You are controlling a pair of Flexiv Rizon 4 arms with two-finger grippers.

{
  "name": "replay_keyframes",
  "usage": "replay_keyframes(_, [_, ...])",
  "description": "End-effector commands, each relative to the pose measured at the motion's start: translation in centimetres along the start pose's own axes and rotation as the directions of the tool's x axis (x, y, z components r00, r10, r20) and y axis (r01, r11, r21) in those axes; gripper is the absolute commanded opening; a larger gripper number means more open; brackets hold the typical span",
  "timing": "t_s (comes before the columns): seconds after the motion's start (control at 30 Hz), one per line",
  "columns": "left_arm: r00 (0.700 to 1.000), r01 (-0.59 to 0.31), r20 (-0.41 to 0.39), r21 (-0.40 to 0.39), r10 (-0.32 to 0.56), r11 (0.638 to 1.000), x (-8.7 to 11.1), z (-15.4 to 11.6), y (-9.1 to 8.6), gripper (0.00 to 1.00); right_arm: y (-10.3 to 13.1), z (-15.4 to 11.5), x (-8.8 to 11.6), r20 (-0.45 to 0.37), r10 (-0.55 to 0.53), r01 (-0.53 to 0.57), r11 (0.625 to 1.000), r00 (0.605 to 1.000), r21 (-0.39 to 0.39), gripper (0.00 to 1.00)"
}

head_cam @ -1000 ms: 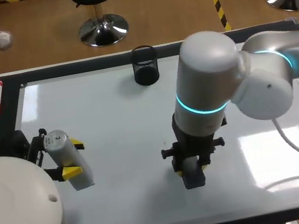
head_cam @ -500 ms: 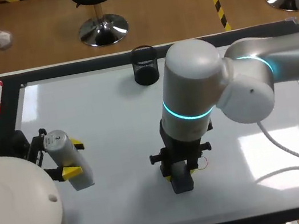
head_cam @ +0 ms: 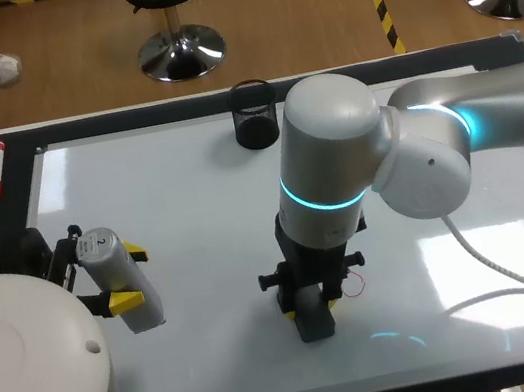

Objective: Pick up the inspection probe, press it on each red-marked spot on the whiteboard one by one, put down the probe, pick up the eraser, and wipe off all the red marks.

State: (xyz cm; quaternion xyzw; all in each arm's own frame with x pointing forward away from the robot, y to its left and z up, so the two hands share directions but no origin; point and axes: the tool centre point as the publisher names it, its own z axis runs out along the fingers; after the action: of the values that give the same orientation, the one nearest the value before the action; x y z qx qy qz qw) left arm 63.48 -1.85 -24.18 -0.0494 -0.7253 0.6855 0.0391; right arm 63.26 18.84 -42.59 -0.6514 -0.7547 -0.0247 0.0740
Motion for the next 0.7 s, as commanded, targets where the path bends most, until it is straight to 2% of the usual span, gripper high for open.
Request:
replay_keyframes(0.03, [1.000,-0.003,0.003,0.000,0.003,1.000,0.1,0.1,-0.1,0.00,0.1,1.2,-1.5,-0.001,0.008,-0.008,1.000,1.000,-0.001,0.00])
replay_keyframes(0.7, [1.000,-0.003,0.003,0.000,0.003,1.000,0.1,0.1,-0.1,0.00,0.7,1.5,-8.7,0.024,0.135,-0.136,0.991,0.990,0.006,0.00])
